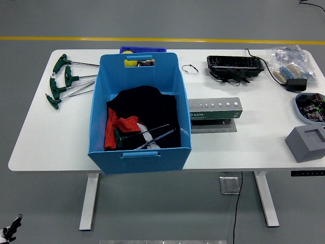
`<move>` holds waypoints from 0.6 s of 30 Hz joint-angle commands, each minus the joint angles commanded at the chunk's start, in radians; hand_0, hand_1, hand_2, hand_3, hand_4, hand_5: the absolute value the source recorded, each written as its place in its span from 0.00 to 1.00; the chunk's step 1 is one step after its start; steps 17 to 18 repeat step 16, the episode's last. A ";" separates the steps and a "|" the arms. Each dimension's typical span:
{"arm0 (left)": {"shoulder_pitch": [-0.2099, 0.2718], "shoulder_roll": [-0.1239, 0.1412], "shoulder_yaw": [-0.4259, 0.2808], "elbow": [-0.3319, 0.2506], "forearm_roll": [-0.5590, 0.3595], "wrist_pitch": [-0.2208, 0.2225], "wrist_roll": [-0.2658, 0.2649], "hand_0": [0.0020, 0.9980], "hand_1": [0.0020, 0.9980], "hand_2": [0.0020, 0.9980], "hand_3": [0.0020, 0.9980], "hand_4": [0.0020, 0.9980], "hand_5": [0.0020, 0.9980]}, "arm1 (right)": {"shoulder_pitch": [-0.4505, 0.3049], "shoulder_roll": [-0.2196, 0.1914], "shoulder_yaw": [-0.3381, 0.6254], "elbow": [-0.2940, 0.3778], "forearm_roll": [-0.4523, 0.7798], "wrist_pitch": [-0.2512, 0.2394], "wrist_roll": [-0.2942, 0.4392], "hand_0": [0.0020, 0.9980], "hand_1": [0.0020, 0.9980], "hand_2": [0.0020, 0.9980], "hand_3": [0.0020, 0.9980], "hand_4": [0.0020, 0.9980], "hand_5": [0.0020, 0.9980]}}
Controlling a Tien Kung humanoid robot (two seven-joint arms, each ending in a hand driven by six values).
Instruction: Lift tool from toolbox,place it in box,lift tool from toolbox,place it in box
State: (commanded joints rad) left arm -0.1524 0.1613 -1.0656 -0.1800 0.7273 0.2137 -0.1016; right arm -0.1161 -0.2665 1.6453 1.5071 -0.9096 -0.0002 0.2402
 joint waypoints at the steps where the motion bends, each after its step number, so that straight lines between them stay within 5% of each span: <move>1: 0.001 0.000 -0.004 0.000 0.002 0.002 0.002 0.88 0.90 0.91 0.74 0.69 0.75 | 0.007 0.000 -0.002 -0.002 0.000 0.000 -0.003 0.77 0.79 0.83 0.87 1.00 1.00; 18: 0.001 0.015 0.019 0.000 0.011 0.008 0.024 0.88 0.90 0.91 0.73 0.69 0.75 | 0.023 0.007 -0.001 -0.021 0.006 -0.067 0.004 0.68 0.68 0.73 0.80 1.00 1.00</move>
